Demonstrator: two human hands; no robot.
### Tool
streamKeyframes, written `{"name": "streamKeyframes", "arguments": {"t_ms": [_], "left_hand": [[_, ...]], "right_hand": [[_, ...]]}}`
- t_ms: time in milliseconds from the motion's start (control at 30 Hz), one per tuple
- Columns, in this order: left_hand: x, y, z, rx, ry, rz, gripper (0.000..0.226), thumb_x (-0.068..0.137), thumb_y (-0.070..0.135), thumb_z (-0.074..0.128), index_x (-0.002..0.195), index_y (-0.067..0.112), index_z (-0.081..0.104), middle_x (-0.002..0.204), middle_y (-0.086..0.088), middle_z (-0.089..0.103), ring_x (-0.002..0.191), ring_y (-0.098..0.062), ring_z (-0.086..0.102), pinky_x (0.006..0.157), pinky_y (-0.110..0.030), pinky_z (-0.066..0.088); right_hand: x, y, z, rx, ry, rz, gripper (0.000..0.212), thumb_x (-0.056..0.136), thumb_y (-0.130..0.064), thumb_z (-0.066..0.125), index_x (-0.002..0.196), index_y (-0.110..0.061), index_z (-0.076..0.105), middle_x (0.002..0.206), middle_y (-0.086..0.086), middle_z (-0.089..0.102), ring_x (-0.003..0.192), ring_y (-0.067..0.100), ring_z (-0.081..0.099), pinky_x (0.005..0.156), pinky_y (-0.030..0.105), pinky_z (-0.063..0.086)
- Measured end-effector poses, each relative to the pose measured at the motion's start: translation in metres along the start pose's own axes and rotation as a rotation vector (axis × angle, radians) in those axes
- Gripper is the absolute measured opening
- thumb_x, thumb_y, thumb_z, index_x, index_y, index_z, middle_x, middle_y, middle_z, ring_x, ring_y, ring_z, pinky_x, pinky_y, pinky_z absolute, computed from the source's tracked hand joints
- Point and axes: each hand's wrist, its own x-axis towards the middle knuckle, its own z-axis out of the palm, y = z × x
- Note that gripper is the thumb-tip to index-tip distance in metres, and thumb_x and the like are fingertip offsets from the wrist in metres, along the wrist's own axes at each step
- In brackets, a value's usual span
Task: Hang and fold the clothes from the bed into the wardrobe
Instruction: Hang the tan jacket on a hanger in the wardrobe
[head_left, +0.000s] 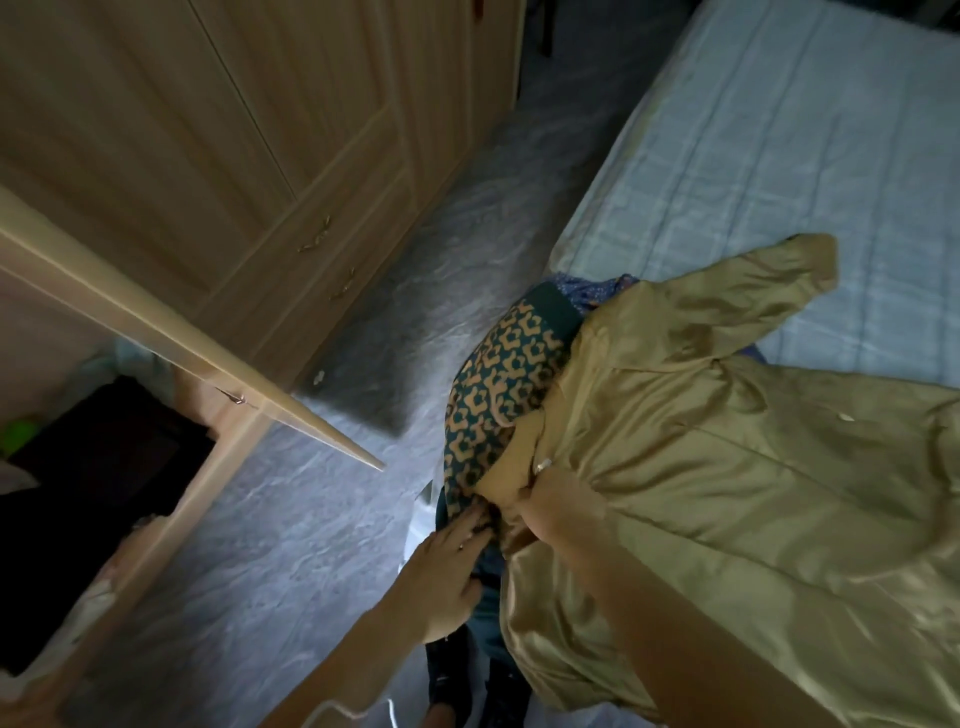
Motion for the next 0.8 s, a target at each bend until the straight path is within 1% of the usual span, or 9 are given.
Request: {"name": "streamKeyframes", "arguments": {"t_ms": [67,100,167,267,367,467,600,700,800], "left_hand": [[-0.004,0.005,-0.016,-0.018,0.005,-0.057,0.066,0.097,0.029,0.044,0.155,0.024,0.015,0.162,0.006,-0.009,0.145,-0.022,0.021,0.109,-0.030,0.033],[-0.004,0.009,-0.027,-0.017,0.010,-0.075,0.066,0.097,0.028,0.045,0.155,0.023,0.014,0.162,0.006,-0.010,0.145,-0.024,0.020,0.107,-0.031,0.036],[0.001,0.021,-0.050,-0.008,0.025,-0.091,0.067,0.098,0.029,0.046,0.155,0.020,0.012,0.162,0.004,-0.009,0.147,-0.026,0.015,0.109,-0.035,0.036],[0.014,0.051,-0.088,0.012,0.092,-0.047,0.066,0.100,0.030,0.046,0.155,0.019,0.012,0.163,0.000,-0.005,0.146,-0.031,0.018,0.112,-0.040,0.032],[0.032,0.101,-0.123,0.056,0.192,0.098,0.064,0.099,0.025,0.045,0.154,0.017,0.014,0.162,-0.004,0.004,0.145,-0.028,0.018,0.115,-0.038,0.027],[0.054,0.161,-0.148,0.178,0.264,0.269,0.067,0.096,0.017,0.047,0.155,0.020,0.015,0.162,-0.003,0.004,0.147,-0.025,0.013,0.118,-0.040,0.023],[0.079,0.239,-0.160,0.433,0.265,0.513,0.067,0.093,0.015,0.050,0.153,0.023,0.021,0.163,0.000,0.007,0.150,-0.022,0.005,0.120,-0.040,0.010],[0.082,0.289,-0.165,0.515,0.289,0.645,0.050,0.095,0.028,0.052,0.143,0.024,0.039,0.152,0.002,0.036,0.143,-0.019,0.027,0.117,-0.037,0.017],[0.079,0.327,-0.181,0.570,0.325,0.790,0.024,0.093,0.033,0.050,0.116,0.029,0.049,0.119,0.001,0.061,0.110,-0.023,0.056,0.088,-0.037,0.044]], "right_hand": [[-0.017,0.017,-0.010,-0.034,0.081,0.041,0.038,0.095,-0.043,0.042,0.121,-0.019,0.056,0.132,0.004,0.049,0.123,0.025,0.046,0.096,0.038,0.043],[-0.027,0.028,-0.016,-0.067,0.108,0.060,0.040,0.096,-0.044,0.041,0.125,-0.018,0.052,0.135,0.006,0.045,0.126,0.025,0.041,0.098,0.039,0.041],[-0.047,0.053,-0.030,-0.028,0.134,0.075,0.038,0.099,-0.037,0.040,0.128,-0.013,0.046,0.133,0.007,0.046,0.122,0.023,0.046,0.098,0.034,0.041],[-0.078,0.091,-0.058,0.023,0.171,0.037,0.031,0.098,-0.015,0.037,0.128,-0.011,0.044,0.123,0.004,0.055,0.106,0.017,0.059,0.087,0.027,0.049],[-0.109,0.123,-0.088,0.042,0.214,0.014,0.025,0.097,-0.012,0.038,0.118,-0.019,0.051,0.114,0.000,0.061,0.094,0.015,0.065,0.078,0.027,0.054],[-0.142,0.149,-0.117,0.068,0.211,-0.014,0.029,0.096,-0.014,0.041,0.119,-0.023,0.055,0.117,0.000,0.063,0.102,0.016,0.064,0.085,0.033,0.054],[-0.189,0.191,-0.157,0.052,0.292,-0.034,0.035,0.096,-0.014,0.042,0.127,-0.026,0.051,0.123,0.000,0.059,0.108,0.018,0.061,0.085,0.032,0.052],[-0.221,0.227,-0.188,-0.023,0.373,-0.016,0.034,0.094,-0.013,0.042,0.123,-0.027,0.051,0.117,0.000,0.063,0.105,0.020,0.062,0.072,0.030,0.046],[-0.251,0.255,-0.211,-0.095,0.443,-0.008,0.030,0.092,-0.012,0.041,0.117,-0.026,0.049,0.111,0.000,0.063,0.103,0.025,0.062,0.066,0.033,0.043]]}}
